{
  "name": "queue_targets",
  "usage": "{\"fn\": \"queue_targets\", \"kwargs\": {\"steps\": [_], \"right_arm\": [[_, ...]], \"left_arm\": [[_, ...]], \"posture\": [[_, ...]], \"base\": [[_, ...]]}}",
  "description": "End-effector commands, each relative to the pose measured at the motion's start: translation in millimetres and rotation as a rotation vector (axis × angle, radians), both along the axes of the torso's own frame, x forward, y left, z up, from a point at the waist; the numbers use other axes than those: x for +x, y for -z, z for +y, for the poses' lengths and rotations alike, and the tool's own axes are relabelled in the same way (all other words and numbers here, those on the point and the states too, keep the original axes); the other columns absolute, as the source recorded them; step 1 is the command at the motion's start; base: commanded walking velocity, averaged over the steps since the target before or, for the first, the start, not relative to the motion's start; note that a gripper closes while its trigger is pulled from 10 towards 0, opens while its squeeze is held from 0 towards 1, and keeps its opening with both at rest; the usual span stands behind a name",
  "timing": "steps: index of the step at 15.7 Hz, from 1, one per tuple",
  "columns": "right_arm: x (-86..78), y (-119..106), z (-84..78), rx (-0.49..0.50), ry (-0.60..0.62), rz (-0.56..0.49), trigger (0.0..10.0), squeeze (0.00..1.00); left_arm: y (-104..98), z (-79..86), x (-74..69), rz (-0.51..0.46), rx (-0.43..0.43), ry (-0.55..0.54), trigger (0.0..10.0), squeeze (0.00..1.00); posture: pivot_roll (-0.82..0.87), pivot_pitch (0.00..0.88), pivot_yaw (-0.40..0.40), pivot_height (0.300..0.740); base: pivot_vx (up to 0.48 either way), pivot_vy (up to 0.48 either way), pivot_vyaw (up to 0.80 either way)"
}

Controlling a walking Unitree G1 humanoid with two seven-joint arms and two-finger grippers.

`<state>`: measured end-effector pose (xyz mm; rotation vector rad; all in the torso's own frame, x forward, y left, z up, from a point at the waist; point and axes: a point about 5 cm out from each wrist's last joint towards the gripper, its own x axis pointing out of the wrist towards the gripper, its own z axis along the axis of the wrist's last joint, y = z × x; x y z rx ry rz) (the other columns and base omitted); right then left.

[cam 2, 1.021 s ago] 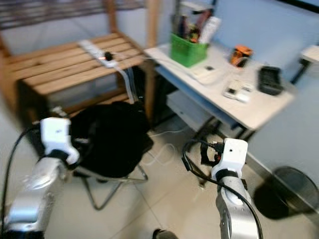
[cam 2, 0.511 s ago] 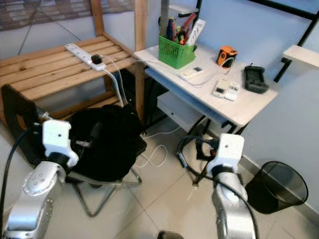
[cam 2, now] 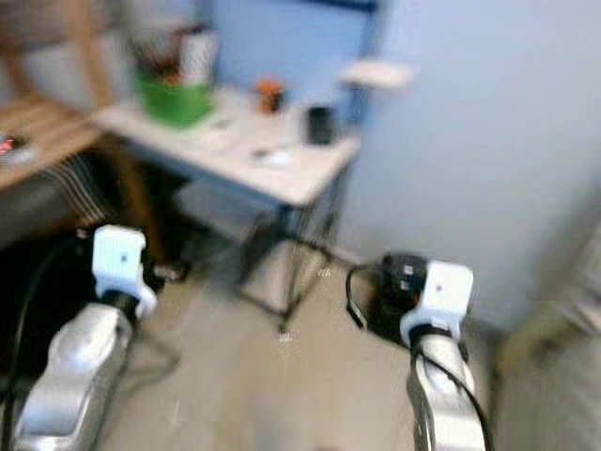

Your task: Clean up the room

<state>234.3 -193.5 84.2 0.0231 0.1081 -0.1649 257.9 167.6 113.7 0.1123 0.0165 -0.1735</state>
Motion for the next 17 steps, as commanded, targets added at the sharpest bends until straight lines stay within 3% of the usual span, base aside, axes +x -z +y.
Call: {"fn": "queue_targets", "kwargs": {"steps": [1,3,8,10,15,17], "right_arm": [[0.0,-5,0.1,-0.008,0.015,-0.024,10.0,0.00],[0.3,-2,-1.2,-0.012,0.036,-0.018,10.0,0.00],[1.5,-2,-5.0,-0.021,0.068,-0.019,10.0,0.00],[2.3,-3,-4.9,-0.024,0.075,-0.021,10.0,0.00],[2.7,-5,-2.9,-0.031,0.076,-0.026,10.0,0.00],[3.6,-6,-2.6,-0.035,0.074,-0.028,10.0,0.00]], "left_arm": [[-4,4.7,2.4,-0.004,0.001,-0.009,10.0,0.00],[-9,7.3,6.0,-0.026,0.003,-0.013,10.0,0.00],[-6,4.5,6.5,-0.015,0.010,0.020,10.0,0.00],[-8,11.2,10.4,-0.018,0.045,-0.005,10.0,0.00],[-7,7.7,14.1,-0.015,0.033,0.009,10.0,0.00],[-5,8.1,15.4,0.011,-0.019,-0.008,10.0,0.00]], "posture": [[-0.01,0.000,0.002,0.740],[-0.01,0.000,0.005,0.740],[-0.01,0.000,-0.002,0.740],[-0.01,0.000,-0.003,0.740],[-0.02,0.000,-0.004,0.740],[-0.02,0.000,-0.009,0.740]], "base": [[0.000,0.000,-0.80],[0.000,0.000,-0.80],[0.000,0.480,-0.80],[0.000,-0.401,-0.80],[0.000,-0.480,-0.80],[0.000,0.240,-0.80]]}}
